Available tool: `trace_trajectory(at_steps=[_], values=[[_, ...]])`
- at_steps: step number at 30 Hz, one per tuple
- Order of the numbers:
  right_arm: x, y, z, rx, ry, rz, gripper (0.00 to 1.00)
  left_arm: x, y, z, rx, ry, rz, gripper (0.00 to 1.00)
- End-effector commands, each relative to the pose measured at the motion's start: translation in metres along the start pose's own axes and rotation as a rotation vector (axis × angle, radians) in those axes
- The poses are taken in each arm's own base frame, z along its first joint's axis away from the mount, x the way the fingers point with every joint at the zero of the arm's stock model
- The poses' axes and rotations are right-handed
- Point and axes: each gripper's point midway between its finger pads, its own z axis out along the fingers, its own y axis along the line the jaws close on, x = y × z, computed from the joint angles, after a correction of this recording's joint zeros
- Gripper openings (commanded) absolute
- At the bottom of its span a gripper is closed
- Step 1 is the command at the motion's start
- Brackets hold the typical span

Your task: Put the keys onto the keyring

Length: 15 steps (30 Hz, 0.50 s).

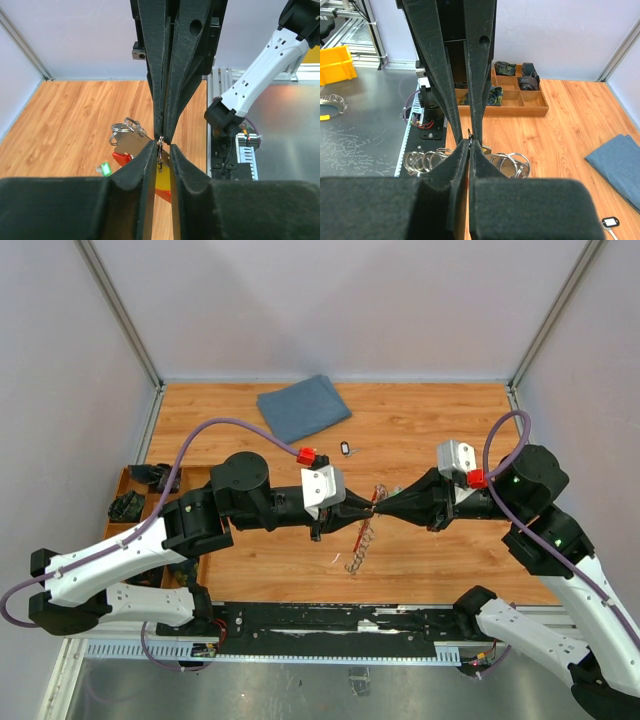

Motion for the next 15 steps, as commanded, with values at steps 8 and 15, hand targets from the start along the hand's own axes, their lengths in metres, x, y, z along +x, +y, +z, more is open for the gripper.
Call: trace_trajectory(at_steps=[8,15], values=[[-0.0135,0.0061,-0.0005,-0.021,-0.048,-0.049,0.0,-0.0037,-0.0033,0.0015,0.012,-0.018,0.008,0.24],[-0.0176,0.0081,-0.0021,-0.022,-0.055,-0.057,0.0,-0.0015,-0.0008,0.0006,-0.005,-0.013,0.008,0.3]])
